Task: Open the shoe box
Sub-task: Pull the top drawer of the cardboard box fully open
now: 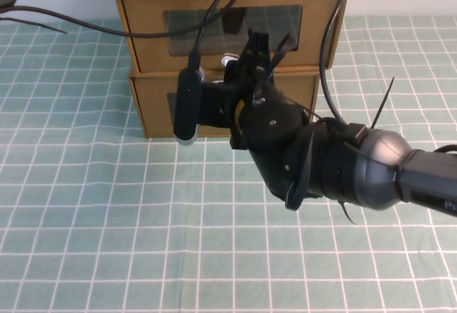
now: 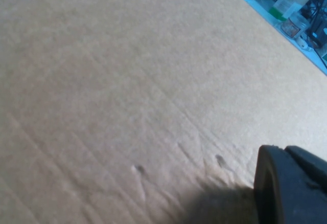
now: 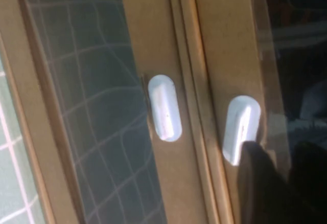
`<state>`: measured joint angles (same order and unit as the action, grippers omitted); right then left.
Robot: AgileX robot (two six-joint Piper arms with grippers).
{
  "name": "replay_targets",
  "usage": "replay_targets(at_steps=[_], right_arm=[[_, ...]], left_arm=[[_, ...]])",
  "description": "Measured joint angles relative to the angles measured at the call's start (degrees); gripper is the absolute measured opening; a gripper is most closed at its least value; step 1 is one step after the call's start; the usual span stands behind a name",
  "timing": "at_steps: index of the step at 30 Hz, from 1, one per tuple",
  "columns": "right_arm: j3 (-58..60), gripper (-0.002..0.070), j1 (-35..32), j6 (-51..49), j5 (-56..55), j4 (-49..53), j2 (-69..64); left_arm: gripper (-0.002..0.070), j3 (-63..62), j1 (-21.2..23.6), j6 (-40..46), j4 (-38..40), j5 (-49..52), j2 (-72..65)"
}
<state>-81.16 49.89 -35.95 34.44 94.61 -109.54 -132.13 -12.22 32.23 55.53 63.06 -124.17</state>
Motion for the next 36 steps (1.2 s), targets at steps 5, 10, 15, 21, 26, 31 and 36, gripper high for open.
replay_targets(at_steps=[5, 10, 15, 21, 26, 31, 36], right_arm=[[-0.6, 0.0237, -1.9, -0.1, -3.8, 0.1, -0.2], [-2.5, 0.0272, -3.7, -0.2, -5.7, 0.5, -1.5], [-3.1, 0.0278, -4.0, -0.2, -6.0, 0.5, -3.9], [-4.6, 0.0277, -4.2, -0.2, -4.7, 0.9, -6.2], [-6.6, 0.0277, -4.2, -0.4, -3.5, 0.4, -7.3], [-7.1, 0.0277, -4.2, -0.4, -3.5, -0.2, -7.5], [-7.2, 0.0275, -4.7, -0.4, -4.0, -0.2, -7.6]], left_arm=[[-0.0006, 0.0, 0.0, 0.5, 0.0, 0.2, 0.0], [-0.0005, 0.0, 0.0, 1.1, 0.0, 0.6, 0.0], [-0.0006, 0.0, 0.0, 1.5, 0.2, 1.0, 0.0], [-0.0005, 0.0, 0.0, 1.9, 0.3, 1.6, 0.0], [-0.0006, 0.0, 0.0, 2.2, 0.3, 1.6, 0.0], [-0.0006, 0.0, 0.1, 2.2, 0.3, 1.6, 0.0], [-0.0006, 0.0, 0.1, 2.2, 0.3, 1.6, 0.0]])
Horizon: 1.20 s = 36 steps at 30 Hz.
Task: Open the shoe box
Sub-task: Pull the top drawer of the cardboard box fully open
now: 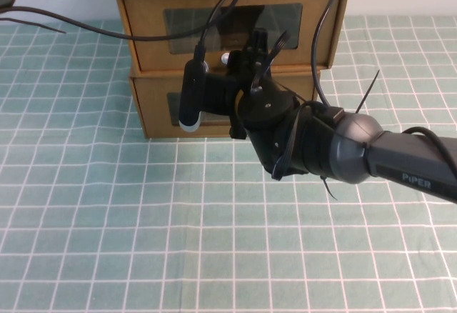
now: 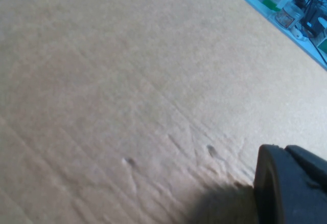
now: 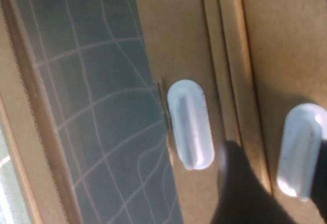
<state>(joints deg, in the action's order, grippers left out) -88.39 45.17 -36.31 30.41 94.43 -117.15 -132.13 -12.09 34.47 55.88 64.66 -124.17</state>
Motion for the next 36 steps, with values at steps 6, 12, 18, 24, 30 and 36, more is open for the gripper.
replay_targets(at_steps=[6, 12, 18, 24, 30, 36], right_arm=[[-0.1, 0.0258, -0.5, 0.0, -0.5, 0.0, 0.0], [-0.1, 0.0251, -0.5, 0.0, -0.5, 0.0, 0.0], [-0.4, 0.0204, -0.6, -0.7, -0.6, 0.0, 0.0], [-0.6, 0.0018, -1.2, -0.9, -1.2, 0.4, 0.2], [-0.6, 0.0010, -1.2, -0.9, -1.2, 0.6, 0.3], [0.8, 0.0008, -1.0, -0.9, -1.1, 0.8, 1.3]], left_arm=[[-0.0006, 0.0, 0.0, 0.0, 0.0, 0.0, 0.0], [-0.0006, 0.0, 0.0, 0.0, 0.0, 0.0, 0.0], [-0.0006, 0.0, 0.0, 0.0, 0.0, 0.0, 0.0], [-0.0005, 0.0, 0.0, 0.1, 0.0, 0.1, 0.0], [-0.0005, 0.0, 0.0, 0.1, 0.0, 0.1, -0.1], [-0.0006, 0.0, 0.0, -0.1, 0.0, 0.1, -0.1]])
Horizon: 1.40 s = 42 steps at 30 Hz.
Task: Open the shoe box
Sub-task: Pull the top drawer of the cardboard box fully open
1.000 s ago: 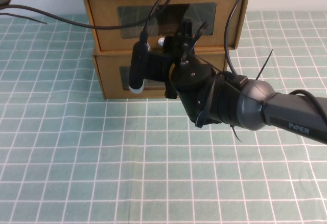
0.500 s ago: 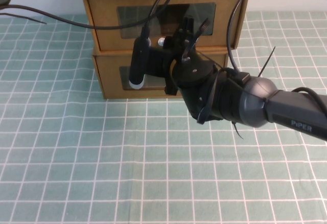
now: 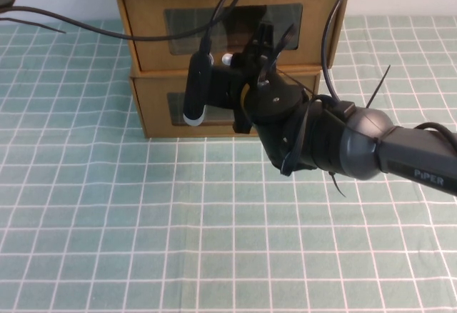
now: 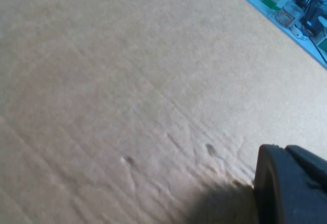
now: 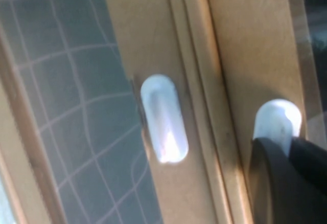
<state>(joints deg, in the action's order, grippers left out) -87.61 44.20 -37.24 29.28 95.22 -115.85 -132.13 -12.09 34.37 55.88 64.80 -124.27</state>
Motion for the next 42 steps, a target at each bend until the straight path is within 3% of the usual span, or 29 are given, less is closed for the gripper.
replay_targets(at_steps=[13, 26, 42], right_arm=[[11.6, 0.0008, 5.1, -3.2, 4.6, 2.1, 7.2], [20.2, 0.0007, 13.9, -3.5, 9.9, -3.4, 14.9], [26.7, 0.0007, 26.0, -5.5, 14.3, -20.7, 24.3]], left_arm=[[-0.0005, 0.0, 0.0, -0.3, 0.5, 2.8, 0.1], [-0.0006, 0.0, 0.1, -1.2, -0.5, 2.4, 0.1], [-0.0006, 0.0, 0.1, -1.6, -0.8, 2.1, 0.1]])
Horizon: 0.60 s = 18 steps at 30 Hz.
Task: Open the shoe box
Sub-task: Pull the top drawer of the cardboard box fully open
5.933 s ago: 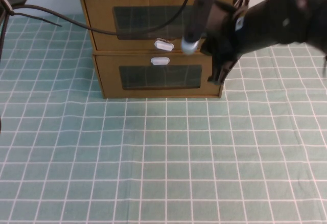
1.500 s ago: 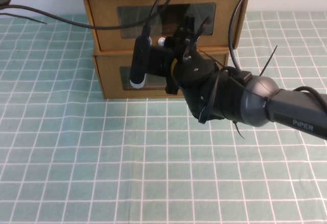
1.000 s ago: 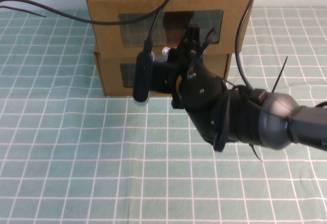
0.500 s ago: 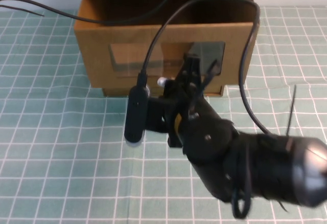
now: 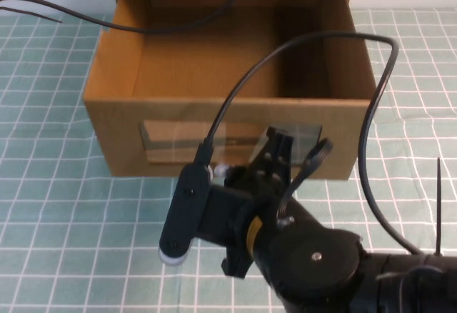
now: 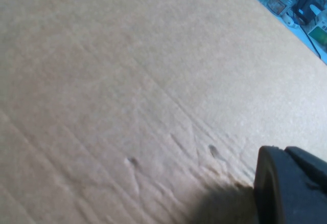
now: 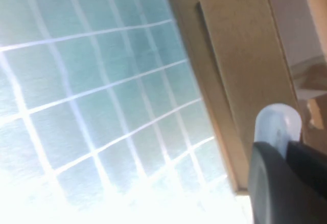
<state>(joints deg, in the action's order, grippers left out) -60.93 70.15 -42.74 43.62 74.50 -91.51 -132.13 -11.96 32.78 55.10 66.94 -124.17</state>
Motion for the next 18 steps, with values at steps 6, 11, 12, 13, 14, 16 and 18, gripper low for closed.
replay_targets(at_steps=[6, 11, 12, 13, 14, 16, 18], right_arm=[[0.6, 0.0011, 0.4, -0.3, 0.0, -2.0, 0.0], [0.5, 0.0097, 0.5, -3.0, -0.2, -4.1, 0.0], [0.2, 0.0132, 0.5, -3.2, -0.6, -5.5, 0.0], [-0.4, 0.0184, 0.5, -3.3, -0.8, -7.3, 0.0], [-1.0, 0.0242, 0.5, -3.3, -1.0, -9.3, 0.0], [-2.0, 0.0363, 0.5, -2.0, -1.3, -12.7, 0.3], [-2.5, 0.0456, 0.6, 0.8, -2.6, -16.0, 1.4]], left_arm=[[-0.0006, 0.0, 0.0, 0.0, 0.0, 0.0, 0.0], [-0.0006, 0.0, 0.0, 2.0, 0.0, 0.0, 0.1], [-0.0006, 0.0, 0.1, 2.2, 0.0, 0.0, 0.1], [-0.0006, 0.0, 0.1, 2.4, 0.1, 0.0, 0.2], [-0.0006, 0.0, 0.3, 2.5, 0.4, 0.0, 0.4], [-0.0006, 0.1, 0.6, 2.5, 0.8, -0.1, 0.9], [-0.0005, 0.5, 1.2, 2.5, 0.4, -0.3, 1.8]])
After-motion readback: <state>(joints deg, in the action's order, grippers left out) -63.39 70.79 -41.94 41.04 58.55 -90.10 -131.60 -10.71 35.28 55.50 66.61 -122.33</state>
